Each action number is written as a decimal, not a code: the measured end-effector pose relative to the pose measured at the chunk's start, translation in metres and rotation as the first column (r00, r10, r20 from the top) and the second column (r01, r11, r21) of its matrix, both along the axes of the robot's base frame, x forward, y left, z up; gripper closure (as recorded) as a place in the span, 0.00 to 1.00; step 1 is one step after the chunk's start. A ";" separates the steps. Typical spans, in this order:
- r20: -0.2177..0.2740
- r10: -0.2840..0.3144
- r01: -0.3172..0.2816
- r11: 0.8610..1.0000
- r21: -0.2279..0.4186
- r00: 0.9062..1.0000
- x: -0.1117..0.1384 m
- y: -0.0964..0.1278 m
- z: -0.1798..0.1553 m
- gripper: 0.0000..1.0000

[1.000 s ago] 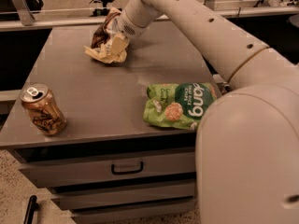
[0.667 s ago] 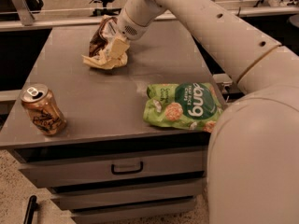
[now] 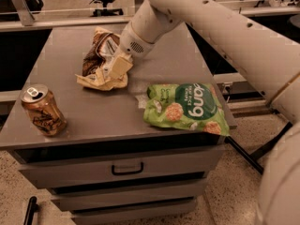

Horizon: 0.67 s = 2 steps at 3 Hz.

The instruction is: Move brown chip bag near orange can

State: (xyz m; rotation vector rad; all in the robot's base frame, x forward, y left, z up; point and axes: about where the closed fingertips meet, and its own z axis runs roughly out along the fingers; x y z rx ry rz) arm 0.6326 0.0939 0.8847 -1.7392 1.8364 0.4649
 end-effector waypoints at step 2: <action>-0.102 0.074 -0.070 0.997 0.039 0.992 -0.045 0.018 -0.029 1.00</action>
Offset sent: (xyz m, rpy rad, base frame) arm -0.0952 0.0524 -0.0521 0.0648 0.1822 0.2194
